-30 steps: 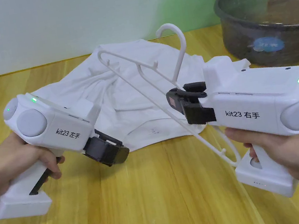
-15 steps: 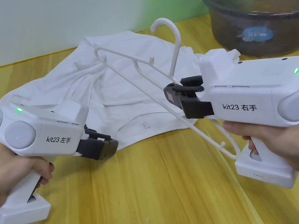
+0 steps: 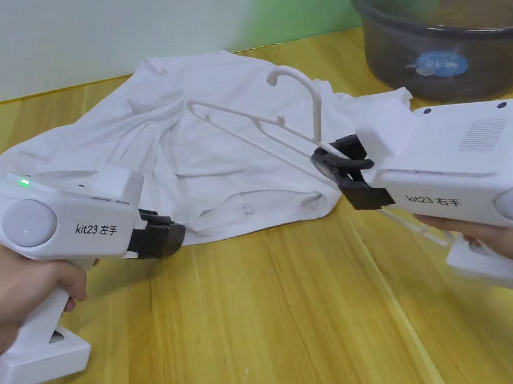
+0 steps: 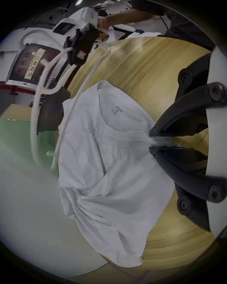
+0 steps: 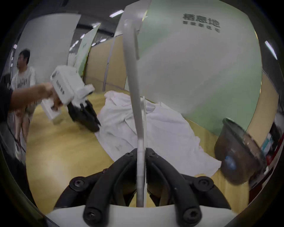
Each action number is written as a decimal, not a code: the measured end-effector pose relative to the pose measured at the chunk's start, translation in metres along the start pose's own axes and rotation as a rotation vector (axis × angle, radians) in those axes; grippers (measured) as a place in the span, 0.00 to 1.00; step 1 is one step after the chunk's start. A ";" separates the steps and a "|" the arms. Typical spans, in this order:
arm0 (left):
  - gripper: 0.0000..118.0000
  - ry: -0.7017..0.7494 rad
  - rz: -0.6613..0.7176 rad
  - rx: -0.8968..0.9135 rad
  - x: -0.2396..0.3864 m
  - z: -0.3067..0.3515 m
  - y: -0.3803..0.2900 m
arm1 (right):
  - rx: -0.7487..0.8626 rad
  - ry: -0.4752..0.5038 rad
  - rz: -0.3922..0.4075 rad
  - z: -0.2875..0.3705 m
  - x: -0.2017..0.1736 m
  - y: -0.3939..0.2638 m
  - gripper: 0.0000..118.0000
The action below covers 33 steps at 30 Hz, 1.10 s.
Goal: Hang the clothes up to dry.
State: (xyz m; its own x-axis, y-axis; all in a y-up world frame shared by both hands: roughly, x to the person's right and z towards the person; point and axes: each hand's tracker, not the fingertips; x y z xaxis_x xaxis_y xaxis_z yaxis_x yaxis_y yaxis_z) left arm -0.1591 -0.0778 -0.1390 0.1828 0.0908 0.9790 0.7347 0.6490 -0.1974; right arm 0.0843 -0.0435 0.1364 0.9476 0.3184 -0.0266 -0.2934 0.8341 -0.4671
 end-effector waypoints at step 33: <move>0.02 0.077 0.148 0.050 0.015 0.011 -0.011 | -0.039 -0.152 0.876 0.065 -0.118 -0.069 0.08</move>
State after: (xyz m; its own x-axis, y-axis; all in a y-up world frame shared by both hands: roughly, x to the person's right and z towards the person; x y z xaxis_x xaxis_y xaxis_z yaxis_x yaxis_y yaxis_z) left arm -0.1717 -0.0749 -0.1218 0.3376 0.1311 0.9321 0.6632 0.6696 -0.3344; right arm -0.0159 -0.1092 0.2289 0.3567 0.8937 -0.2721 -0.8980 0.2476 -0.3638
